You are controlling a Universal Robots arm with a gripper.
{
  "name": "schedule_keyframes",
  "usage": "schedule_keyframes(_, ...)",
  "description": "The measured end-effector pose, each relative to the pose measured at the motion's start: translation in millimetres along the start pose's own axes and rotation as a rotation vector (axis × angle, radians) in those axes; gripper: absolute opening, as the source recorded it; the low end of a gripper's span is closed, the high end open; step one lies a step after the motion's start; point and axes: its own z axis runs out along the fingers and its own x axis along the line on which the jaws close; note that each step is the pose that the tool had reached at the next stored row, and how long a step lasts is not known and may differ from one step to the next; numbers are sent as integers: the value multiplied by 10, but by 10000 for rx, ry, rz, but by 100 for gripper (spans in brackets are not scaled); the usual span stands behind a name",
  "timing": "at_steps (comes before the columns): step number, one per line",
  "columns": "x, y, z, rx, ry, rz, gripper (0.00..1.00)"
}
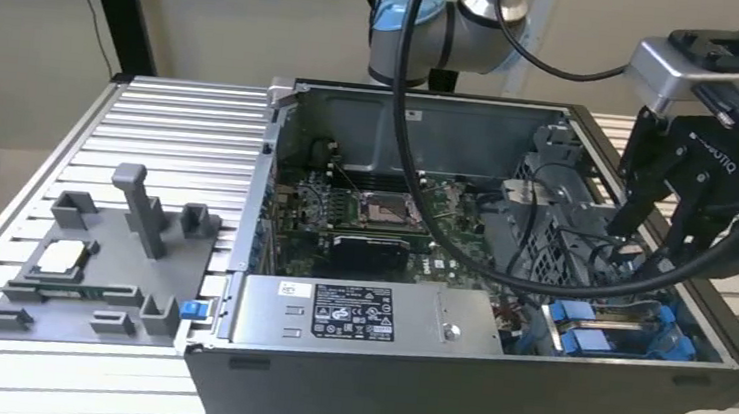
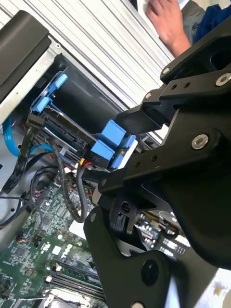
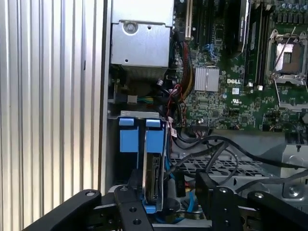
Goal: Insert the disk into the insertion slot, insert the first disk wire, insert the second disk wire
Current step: 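Insert the first disk wire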
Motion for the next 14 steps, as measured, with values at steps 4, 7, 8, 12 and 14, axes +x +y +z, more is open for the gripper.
schedule_keyframes(4, 1, 0, 16, 5, -184, -76, 100)
schedule_keyframes(7, 2, -1, 27, 11, -339, -198, 100)
schedule_keyframes(8, 2, -3, 28, 9, -373, -244, 100)
schedule_keyframes(12, 12, -15, 30, 0, -411, -368, 100)
schedule_keyframes(14, 17, -24, 32, -3, -435, -424, 100)
